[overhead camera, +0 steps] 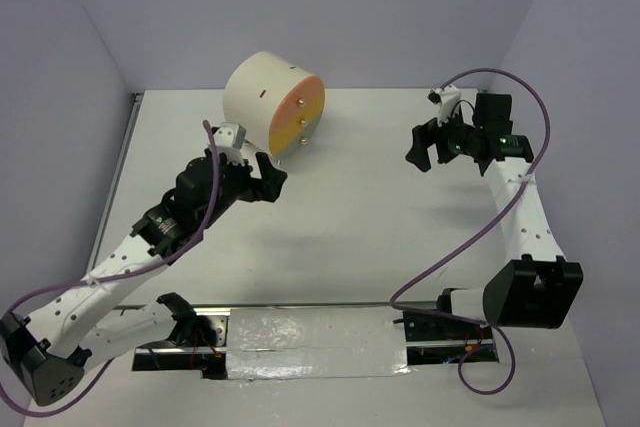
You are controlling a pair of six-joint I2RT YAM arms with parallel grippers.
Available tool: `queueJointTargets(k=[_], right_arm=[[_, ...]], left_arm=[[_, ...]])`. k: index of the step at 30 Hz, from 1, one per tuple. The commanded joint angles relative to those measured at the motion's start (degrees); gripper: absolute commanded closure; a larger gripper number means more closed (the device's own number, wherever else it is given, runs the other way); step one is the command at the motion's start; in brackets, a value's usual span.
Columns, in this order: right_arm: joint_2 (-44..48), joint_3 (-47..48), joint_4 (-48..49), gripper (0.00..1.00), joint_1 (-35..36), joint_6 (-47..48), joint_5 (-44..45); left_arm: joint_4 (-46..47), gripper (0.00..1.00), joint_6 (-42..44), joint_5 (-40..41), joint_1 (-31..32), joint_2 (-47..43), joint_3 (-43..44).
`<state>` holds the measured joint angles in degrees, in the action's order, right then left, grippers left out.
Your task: Organize the makeup
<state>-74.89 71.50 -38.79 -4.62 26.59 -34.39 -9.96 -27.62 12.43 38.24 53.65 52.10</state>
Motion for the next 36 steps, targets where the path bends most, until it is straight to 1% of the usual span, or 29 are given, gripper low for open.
queueJointTargets(k=[1,4,7,9,10,11,12,16,22,26,36], right_arm=[[4.7,3.6,-2.3,0.01,0.3,0.5,5.1],[8.3,2.7,-2.3,0.00,0.3,3.5,6.2],[13.1,0.0,0.7,0.00,0.4,5.0,7.1],[15.3,-2.0,3.4,0.00,0.3,4.0,6.6],[17.3,-2.9,6.1,0.00,0.4,2.7,6.7],[18.3,-4.6,7.6,0.00,0.3,-1.1,7.5],[19.2,-5.1,8.7,0.00,0.3,-2.8,7.9],[20.0,-6.5,9.2,0.00,0.3,-7.1,9.0],[23.5,-10.3,9.6,0.00,0.3,-8.6,9.3],[25.8,-12.2,9.9,0.00,0.3,-9.4,7.9],[25.9,-13.8,10.6,0.00,0.3,-11.7,8.0]], left_arm=[[-1.3,0.01,-1.4,2.6,-1.7,-4.1,-1.6],[-3.6,0.01,-0.9,3.2,-3.0,-6.2,-2.1],[-4.2,0.01,-0.8,3.1,-3.8,-7.4,-2.4],[-4.1,0.01,-1.3,3.0,-4.0,-7.9,-2.9],[-3.9,0.01,-1.5,2.7,-4.0,-8.0,-3.1],[-3.6,0.01,-1.8,2.4,-4.0,-8.1,-3.4],[-3.5,0.01,-2.0,2.3,-4.0,-8.1,-3.5],[-3.1,0.01,-2.4,1.6,-4.0,-8.3,-3.8],[-3.7,0.01,-1.7,1.5,-4.0,-8.1,-3.1],[-4.1,0.01,-1.3,1.7,-4.1,-7.7,-2.7],[-4.4,0.01,-1.8,1.5,-4.2,-8.7,-3.8]])
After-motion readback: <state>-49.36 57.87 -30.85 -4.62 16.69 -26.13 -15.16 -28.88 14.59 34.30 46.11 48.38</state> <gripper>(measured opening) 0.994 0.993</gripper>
